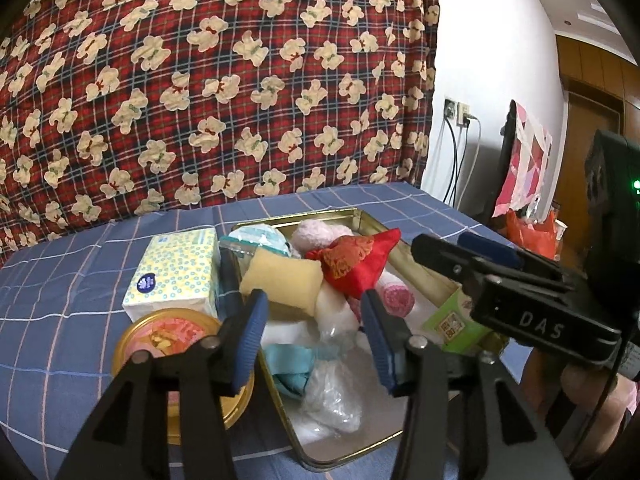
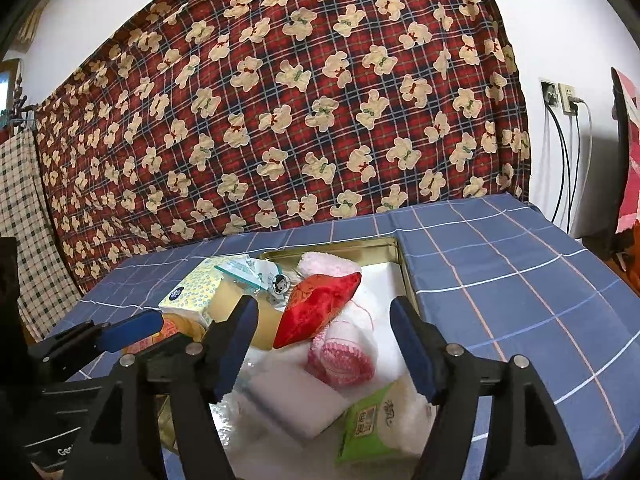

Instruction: Organize soft objects

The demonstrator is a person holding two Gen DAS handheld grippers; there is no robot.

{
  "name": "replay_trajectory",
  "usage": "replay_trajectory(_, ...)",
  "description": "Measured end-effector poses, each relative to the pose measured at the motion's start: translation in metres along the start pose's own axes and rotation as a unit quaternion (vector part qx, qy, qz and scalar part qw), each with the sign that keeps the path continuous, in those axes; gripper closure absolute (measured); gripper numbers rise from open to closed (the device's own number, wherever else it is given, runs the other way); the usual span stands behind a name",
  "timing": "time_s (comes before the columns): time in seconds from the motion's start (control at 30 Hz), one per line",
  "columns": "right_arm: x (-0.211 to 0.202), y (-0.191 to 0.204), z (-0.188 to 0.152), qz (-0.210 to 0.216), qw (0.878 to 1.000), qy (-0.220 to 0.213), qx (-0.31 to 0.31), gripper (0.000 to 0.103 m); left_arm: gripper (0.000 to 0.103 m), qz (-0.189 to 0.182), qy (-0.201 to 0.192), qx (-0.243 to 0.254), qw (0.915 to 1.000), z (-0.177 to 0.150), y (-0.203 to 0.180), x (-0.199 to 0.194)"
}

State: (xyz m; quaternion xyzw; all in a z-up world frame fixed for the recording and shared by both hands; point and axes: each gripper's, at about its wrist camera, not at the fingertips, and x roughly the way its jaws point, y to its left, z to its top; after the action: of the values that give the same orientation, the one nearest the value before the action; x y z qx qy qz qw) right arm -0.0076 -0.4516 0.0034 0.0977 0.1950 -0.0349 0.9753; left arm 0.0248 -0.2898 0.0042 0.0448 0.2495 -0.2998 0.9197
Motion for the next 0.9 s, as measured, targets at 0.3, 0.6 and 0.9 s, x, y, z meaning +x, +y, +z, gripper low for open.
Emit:
replay_trajectory(0.3,-0.012,0.011,-0.003,-0.01,1.0,-0.022,-0.008,0.027,0.027,0.009,-0.019,-0.007,0.9997,-0.002,0.004,-0.011)
replay_trajectory(0.6,-0.027,0.015,-0.005,-0.027,0.999,-0.045,-0.015,0.027,0.01,0.019,-0.047,-0.021,0.9985,-0.002,0.012,-0.027)
replay_trajectory(0.9,-0.03,0.018,-0.008,-0.027,0.998,-0.046,-0.017,0.026,0.004,0.026,-0.055,-0.037,0.9974,-0.007,0.02,-0.032)
